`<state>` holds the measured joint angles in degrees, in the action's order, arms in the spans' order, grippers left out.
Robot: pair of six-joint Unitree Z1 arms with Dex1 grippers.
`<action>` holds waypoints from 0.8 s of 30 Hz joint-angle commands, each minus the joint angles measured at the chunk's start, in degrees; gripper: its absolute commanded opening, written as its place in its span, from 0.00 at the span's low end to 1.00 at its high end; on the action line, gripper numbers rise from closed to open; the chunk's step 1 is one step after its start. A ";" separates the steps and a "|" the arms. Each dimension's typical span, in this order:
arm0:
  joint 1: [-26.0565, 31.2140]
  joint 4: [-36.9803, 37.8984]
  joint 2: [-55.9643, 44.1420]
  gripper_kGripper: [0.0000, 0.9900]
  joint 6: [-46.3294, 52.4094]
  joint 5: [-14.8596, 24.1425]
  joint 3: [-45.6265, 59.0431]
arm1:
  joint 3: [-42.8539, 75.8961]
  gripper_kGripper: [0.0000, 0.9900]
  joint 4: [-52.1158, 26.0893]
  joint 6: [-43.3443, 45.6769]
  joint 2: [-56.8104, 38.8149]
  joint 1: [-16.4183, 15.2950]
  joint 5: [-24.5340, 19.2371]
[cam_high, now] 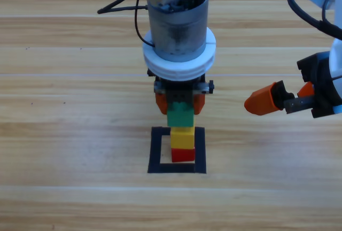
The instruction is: Stack the blocks in the rectangular block: red at the bottom, yellow in the middle, green on top
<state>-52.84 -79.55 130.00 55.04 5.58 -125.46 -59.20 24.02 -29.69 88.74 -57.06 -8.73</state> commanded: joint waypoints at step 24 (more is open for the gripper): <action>-1.65 -0.26 4.65 0.00 0.51 1.27 -1.37 | 1.81 1.00 -0.20 -0.01 -3.22 1.34 0.91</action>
<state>-53.12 -79.55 131.32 55.04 6.12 -125.87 -59.20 24.02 -29.69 88.74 -57.06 -8.73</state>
